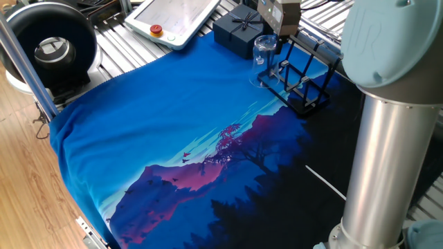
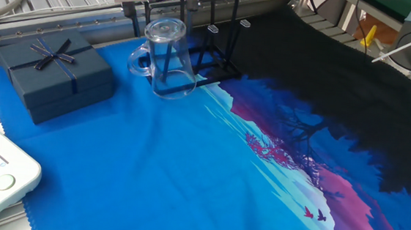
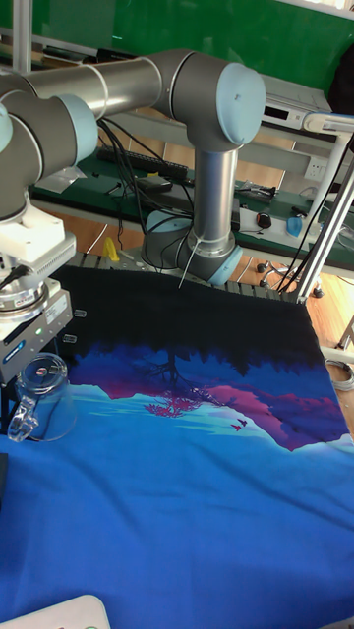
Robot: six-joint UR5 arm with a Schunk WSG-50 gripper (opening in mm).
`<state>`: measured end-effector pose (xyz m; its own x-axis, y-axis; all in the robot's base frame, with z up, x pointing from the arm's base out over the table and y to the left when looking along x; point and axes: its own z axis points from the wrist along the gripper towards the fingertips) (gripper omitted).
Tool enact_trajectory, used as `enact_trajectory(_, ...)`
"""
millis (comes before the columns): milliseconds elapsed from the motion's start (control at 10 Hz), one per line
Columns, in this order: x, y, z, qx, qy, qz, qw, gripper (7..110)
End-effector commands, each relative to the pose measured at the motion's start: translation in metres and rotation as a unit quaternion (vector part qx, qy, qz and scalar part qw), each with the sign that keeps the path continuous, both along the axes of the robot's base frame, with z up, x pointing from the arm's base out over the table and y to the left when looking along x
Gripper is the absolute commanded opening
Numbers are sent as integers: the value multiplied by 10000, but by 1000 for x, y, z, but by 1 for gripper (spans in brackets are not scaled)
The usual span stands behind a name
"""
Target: Take the cup off the cup rack
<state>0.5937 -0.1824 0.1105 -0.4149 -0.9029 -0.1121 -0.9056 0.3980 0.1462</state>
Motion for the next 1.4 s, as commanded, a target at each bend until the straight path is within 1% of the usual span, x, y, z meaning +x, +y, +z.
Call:
enact_trajectory(0, 0, 11, -4, 72, 20, -110, 9999, 66)
enact_trajectory(200, 0, 10, -5, 30, 26, -148, 9999, 66)
enact_trajectory(400, 0, 5, -6, -68, 29, -225, 9997, 66)
enact_trajectory(800, -1, 5, -1, -100, 47, -345, 9993, 66)
enact_trajectory(900, -2, 6, 0, -77, 48, -345, 9994, 44)
enact_trajectory(1000, -3, 8, 0, -73, 54, -383, 9992, 44)
enact_trajectory(1100, -3, 9, -1, -93, 63, -444, 9990, 22)
enact_trajectory(1200, -4, 5, -3, -197, 66, -497, 9985, 22)
enact_trajectory(1300, -4, 5, -3, -232, 81, -557, 9981, 7)
